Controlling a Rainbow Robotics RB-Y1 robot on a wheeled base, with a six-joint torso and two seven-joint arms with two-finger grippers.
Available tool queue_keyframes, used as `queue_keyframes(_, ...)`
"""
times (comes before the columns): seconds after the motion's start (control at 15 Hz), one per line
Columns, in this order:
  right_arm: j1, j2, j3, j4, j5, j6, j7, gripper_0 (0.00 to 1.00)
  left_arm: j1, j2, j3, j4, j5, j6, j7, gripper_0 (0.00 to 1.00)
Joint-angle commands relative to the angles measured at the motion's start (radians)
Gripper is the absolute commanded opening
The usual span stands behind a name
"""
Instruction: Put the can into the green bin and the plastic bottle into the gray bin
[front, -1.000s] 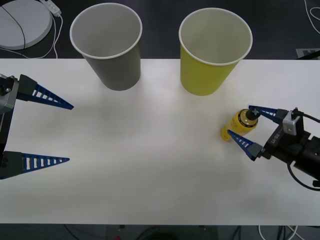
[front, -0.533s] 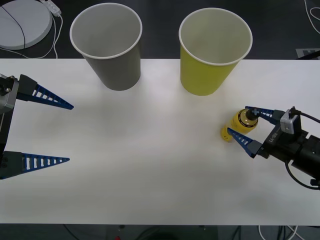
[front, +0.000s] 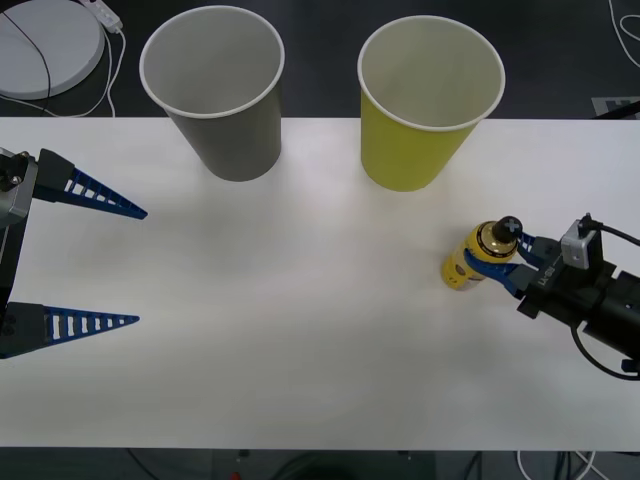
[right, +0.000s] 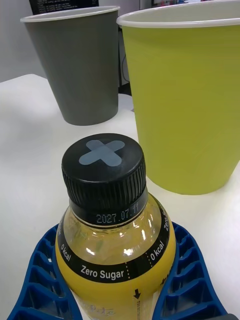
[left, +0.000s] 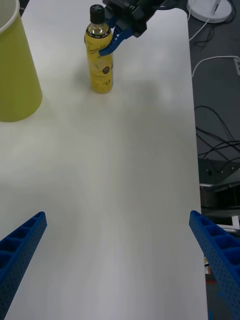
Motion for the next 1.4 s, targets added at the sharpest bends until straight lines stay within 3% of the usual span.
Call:
queue_keyframes(0.07, 0.002, -0.006, -0.015, 0.0, -0.005, -0.023, -0.008, 0.0, 0.0, 0.0, 0.0, 0.0, 0.0, 0.0, 0.0, 1.0)
queue_keyframes(0.6, 0.005, -0.102, -0.024, -0.003, -0.107, -0.12, -0.037, 0.0, 0.0, 0.0, 0.0, 0.0, 0.0, 0.0, 0.0, 1.0)
queue_keyframes(1.4, 0.172, -0.227, -0.224, -0.259, -0.106, -0.111, -0.195, 0.0, 0.0, 0.0, 0.0, 0.0, 0.0, 0.0, 0.0, 1.0)
